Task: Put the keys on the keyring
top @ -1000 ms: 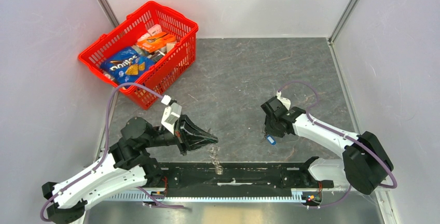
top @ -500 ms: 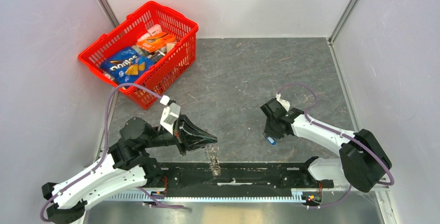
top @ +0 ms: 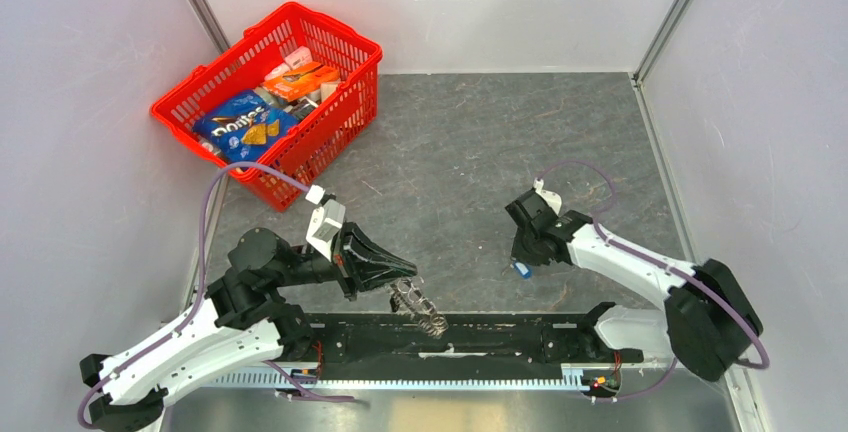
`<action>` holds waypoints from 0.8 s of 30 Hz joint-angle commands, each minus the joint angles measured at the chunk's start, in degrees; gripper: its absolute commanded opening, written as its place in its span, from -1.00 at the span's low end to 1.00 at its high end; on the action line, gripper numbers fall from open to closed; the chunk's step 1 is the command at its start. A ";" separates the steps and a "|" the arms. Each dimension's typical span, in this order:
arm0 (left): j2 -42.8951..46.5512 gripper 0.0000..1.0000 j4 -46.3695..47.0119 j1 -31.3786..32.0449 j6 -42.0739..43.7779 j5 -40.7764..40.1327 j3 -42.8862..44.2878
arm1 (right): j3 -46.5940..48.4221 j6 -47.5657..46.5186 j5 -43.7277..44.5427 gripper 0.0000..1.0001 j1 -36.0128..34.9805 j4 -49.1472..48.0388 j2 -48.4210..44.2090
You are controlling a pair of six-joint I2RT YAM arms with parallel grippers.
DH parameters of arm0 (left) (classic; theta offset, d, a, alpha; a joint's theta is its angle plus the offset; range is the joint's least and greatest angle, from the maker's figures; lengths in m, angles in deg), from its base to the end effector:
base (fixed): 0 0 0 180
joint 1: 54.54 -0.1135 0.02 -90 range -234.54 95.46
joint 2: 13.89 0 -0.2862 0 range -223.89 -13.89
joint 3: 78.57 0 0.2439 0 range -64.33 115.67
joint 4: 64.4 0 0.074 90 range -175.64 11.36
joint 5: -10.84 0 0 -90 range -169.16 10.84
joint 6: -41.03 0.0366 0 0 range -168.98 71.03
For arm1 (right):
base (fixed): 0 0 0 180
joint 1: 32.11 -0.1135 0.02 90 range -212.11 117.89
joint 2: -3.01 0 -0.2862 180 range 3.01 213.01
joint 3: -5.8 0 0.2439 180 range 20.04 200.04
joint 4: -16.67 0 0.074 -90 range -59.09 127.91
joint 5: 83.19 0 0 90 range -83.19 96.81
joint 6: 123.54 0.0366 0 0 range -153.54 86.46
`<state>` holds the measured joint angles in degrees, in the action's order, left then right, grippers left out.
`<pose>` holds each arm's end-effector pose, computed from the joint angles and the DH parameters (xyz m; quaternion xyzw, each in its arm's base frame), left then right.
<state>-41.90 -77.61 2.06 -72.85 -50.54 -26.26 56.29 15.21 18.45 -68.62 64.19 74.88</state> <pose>0.0370 -0.0879 0.3687 0.3566 0.5371 -0.6032 0.4696 0.1632 0.1116 0.1941 0.1227 0.9705 0.0500 0.2015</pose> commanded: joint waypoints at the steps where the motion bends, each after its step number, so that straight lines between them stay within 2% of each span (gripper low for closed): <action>1: 0.67 -0.96 1.69 -0.08 1.75 -0.15 0.78 | 4.82 -4.50 -0.02 -1.00 0.17 4.44 -7.56; 9: 0.68 -0.96 2.78 -0.08 0.94 0.12 0.72 | 17.38 -16.96 -9.49 -1.00 0.15 12.36 -14.23; 17: 0.04 -0.96 2.92 -0.08 0.46 -1.02 0.94 | 27.02 -29.62 -20.14 -1.00 0.05 13.83 -16.57; 24: -0.73 -0.96 3.00 -0.12 0.06 -2.09 1.40 | 29.97 -35.47 -32.18 -1.00 0.10 12.28 -17.76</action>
<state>-42.23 -77.85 2.06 -72.90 -50.71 -26.26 83.43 -14.45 -5.04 -68.62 77.43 58.27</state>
